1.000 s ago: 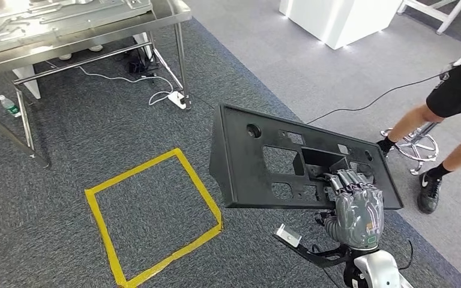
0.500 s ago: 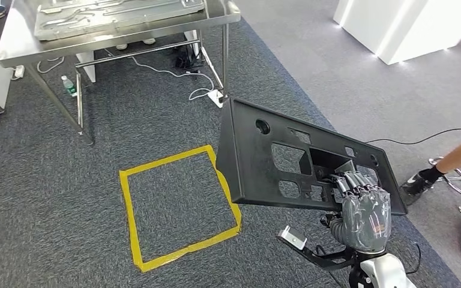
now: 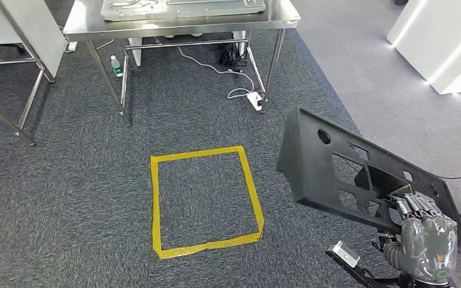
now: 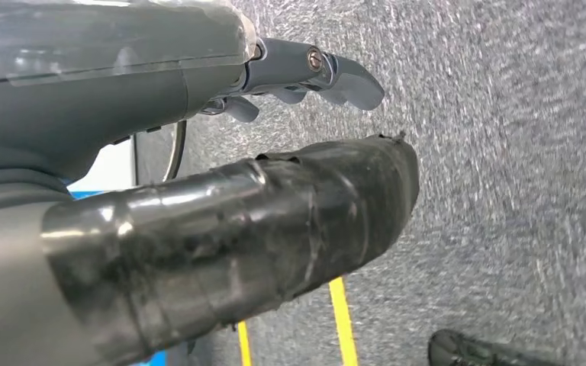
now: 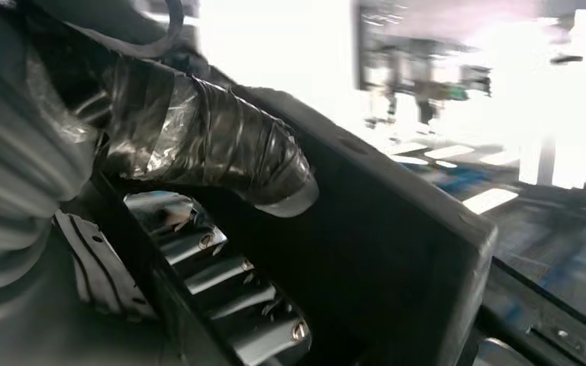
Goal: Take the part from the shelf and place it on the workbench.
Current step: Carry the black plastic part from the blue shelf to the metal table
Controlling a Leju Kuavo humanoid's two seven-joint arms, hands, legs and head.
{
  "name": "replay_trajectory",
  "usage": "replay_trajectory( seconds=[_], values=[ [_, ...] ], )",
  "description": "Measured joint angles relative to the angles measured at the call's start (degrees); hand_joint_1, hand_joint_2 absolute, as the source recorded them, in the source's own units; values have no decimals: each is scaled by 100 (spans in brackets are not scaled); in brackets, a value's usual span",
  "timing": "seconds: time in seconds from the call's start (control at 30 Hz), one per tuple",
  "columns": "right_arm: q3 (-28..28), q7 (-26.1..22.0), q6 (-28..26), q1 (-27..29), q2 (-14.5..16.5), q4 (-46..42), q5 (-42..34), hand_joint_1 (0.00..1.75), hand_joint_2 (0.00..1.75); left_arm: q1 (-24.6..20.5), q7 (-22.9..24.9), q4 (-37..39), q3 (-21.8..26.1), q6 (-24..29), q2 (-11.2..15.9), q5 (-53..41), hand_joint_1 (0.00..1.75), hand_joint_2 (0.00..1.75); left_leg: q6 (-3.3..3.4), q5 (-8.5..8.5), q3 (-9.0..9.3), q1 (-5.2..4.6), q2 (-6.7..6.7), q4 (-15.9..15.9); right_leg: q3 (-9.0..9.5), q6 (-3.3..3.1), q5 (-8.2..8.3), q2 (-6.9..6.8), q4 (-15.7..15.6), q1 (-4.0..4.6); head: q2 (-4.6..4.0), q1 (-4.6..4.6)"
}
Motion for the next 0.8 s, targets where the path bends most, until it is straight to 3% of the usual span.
replay_trajectory(
  seconds=[0.03, 0.07, 0.1, 0.17, 0.27, 0.33, 0.4, 0.47, 0.5, 0.53, 0.6, 0.67, 0.7, 0.8],
  values=[
    [9, -60, 63, -44, 7, 1, 23, 175, 175, 3, -13, 0, -1, -7, 10, 18, 0, 0, 1, -1, 10, -13, -69, 1, -20, -17, 107, 11, -24, 2, -1, 0],
    [34, -114, 172, -129, 23, 7, 46, 175, 175, 9, -22, 0, 1, -14, 16, 46, 0, 0, 1, -1, 25, -22, -123, 2, 67, -44, 318, 25, -270, 7, -1, 1],
    [73, -149, 332, -253, 51, 16, 59, 175, 175, 17, -29, 0, 2, -19, 20, 77, 0, 0, 1, -1, 38, -26, -162, 3, 217, -80, 553, 61, -653, 17, -1, 1],
    [182, -119, 713, -566, 134, 58, 68, 175, 175, 26, -14, 1, 7, -24, 19, 130, 0, 0, -16, 4, 30, -35, -224, 14, 465, -146, 831, 168, -1295, 47, 0, -2],
    [321, 121, 1132, -939, 278, 146, 1, 175, 175, 43, 86, 1, 15, -26, 11, 185, 0, 0, -97, 34, -24, -14, -317, 8, 511, -191, 860, 203, -1494, 83, 0, -3],
    [362, 241, 1244, -1070, 367, 188, -122, 175, 175, 60, 158, 1, 19, -16, -3, 208, 0, 0, -164, -32, -66, -15, -233, 88, 549, -241, 905, 143, -1568, 56, -1, -8],
    [386, 278, 1285, -1126, 452, 204, -223, 175, 175, 54, 213, 1, 21, 6, -17, 213, 0, 0, -223, -319, -274, -11, -19, 544, 584, -287, 940, 67, -1627, 33, -1, -13],
    [412, 282, 1315, -1140, 533, 213, -290, 175, 175, 41, 251, 1, 22, 33, -23, 211, 0, 0, -277, -654, -619, 10, 99, 1268, 581, -306, 938, 1, -1628, 39, -1, -15],
    [425, 282, 1324, -1143, 570, 216, -310, 175, 175, 42, 263, 1, 22, 44, -23, 209, 0, 0, -299, -710, -732, 22, 115, 1503, 581, -303, 932, -29, -1625, 38, -1, -16],
    [437, 282, 1326, -1147, 605, 220, -321, 175, 175, 45, 269, 1, 23, 54, -23, 205, 0, 0, -319, -660, -752, 34, 126, 1545, 583, -295, 923, -53, -1620, 33, -1, -16],
    [450, 282, 1329, -1168, 661, 220, -327, 175, 175, 56, 272, -1, 25, 70, -23, 196, 0, 0, -340, -298, -456, 58, 155, 970, 599, -258, 892, -84, -1599, 18, -1, -17],
    [455, 282, 1334, -1201, 698, 220, -327, 175, 175, 58, 273, -2, 27, 79, -24, 190, 0, 0, -314, -69, -85, 52, 186, 252, 602, -196, 848, -104, -1561, 24, -1, -15],
    [458, 282, 1336, -1216, 709, 219, -327, 175, 175, 58, 273, -2, 28, 82, -25, 190, 0, 0, -279, -49, 4, 43, 191, 70, 601, -161, 832, -112, -1551, 33, -1, -13],
    [472, 284, 1340, -1251, 730, 219, -328, 175, 175, 68, 273, -2, 29, 88, -27, 189, 0, 0, -134, -77, 40, 32, 164, -30, 606, -50, 860, -113, -1489, 35, 0, -9]
  ],
)
